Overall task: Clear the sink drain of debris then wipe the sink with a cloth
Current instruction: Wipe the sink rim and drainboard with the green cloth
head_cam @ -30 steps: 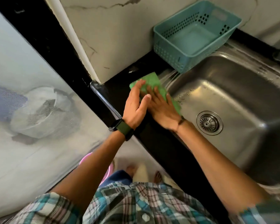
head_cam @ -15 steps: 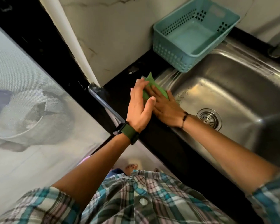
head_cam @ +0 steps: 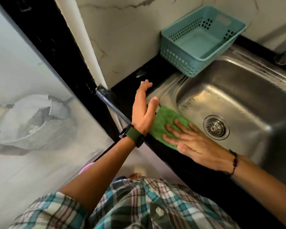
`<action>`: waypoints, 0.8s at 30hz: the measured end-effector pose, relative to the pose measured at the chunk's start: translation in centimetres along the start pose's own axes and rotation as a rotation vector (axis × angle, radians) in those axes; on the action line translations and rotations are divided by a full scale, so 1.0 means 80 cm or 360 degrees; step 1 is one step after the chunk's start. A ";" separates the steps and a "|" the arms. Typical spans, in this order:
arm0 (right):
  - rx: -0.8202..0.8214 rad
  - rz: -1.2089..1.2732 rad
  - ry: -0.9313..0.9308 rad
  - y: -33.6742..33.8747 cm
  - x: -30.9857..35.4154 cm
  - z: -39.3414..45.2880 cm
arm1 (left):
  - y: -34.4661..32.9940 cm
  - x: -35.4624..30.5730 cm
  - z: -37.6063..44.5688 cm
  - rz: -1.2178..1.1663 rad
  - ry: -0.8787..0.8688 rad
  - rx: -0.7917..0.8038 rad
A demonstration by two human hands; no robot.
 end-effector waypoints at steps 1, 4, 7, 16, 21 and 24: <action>0.0034 -0.0069 0.0042 0.005 0.000 0.006 | 0.001 0.001 -0.001 -0.0011 -0.0004 -0.0028; 0.0102 -0.0321 0.0222 0.013 0.007 0.053 | 0.004 0.005 -0.001 -0.0009 -0.0061 -0.0088; 0.0100 -0.0249 0.0259 0.016 0.011 0.095 | 0.009 0.013 0.007 -0.0110 0.0122 -0.0307; -0.0698 -0.0112 -0.0349 0.044 -0.033 0.170 | -0.005 0.009 0.006 -0.0067 0.0035 -0.0245; -0.0582 0.0141 -0.0449 0.034 -0.023 0.170 | -0.001 0.003 0.008 -0.0069 0.0071 -0.0217; -0.0307 0.0060 -0.0148 0.011 -0.017 0.119 | 0.000 0.006 0.008 -0.0064 0.0076 -0.0249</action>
Point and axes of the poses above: each hand's wrist, its own z-axis towards the middle knuckle, its own y-axis out of the back of the hand, x = y × z, the point moved 1 cm from there along z, towards the middle knuckle, and after that the axes turned 14 degrees about z, right-handed, at the moved point
